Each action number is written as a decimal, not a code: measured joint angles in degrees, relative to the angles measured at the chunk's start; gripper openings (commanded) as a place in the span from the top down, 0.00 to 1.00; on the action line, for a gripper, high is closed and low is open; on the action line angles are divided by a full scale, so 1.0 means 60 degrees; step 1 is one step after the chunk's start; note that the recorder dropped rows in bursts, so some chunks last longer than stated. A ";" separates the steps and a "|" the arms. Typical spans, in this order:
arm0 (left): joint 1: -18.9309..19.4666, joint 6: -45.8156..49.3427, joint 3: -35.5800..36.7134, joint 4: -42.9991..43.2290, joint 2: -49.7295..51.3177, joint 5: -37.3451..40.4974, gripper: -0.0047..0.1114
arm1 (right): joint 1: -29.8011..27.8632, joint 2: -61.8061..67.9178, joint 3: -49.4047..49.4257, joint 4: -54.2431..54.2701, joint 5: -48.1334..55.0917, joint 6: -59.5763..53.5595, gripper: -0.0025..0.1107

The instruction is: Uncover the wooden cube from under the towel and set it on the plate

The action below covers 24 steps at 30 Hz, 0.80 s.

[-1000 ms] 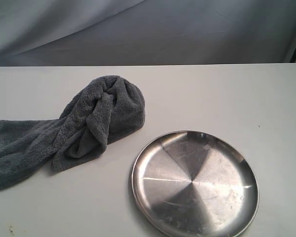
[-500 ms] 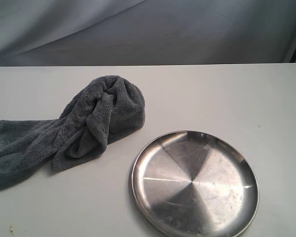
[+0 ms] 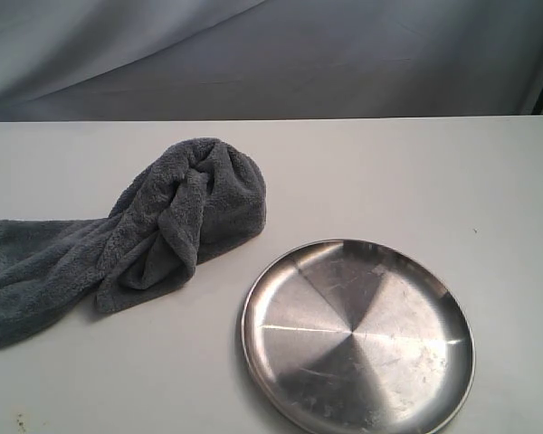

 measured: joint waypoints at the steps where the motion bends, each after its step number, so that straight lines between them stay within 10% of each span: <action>1: 0.0000 -0.0445 -0.0090 0.0921 0.0000 -0.0612 0.96 | 0.0000 0.0000 0.0000 0.0000 0.0000 0.0000 0.98; 16: 0.0000 -0.1588 -0.5898 0.6068 0.6683 -0.0858 0.96 | 0.0000 0.0000 0.0000 0.0000 0.0000 0.0000 0.98; 24: 0.0000 -0.5298 -0.7466 1.0026 0.9165 -0.0953 0.96 | 0.0000 0.0000 0.0000 0.0000 0.0000 0.0000 0.98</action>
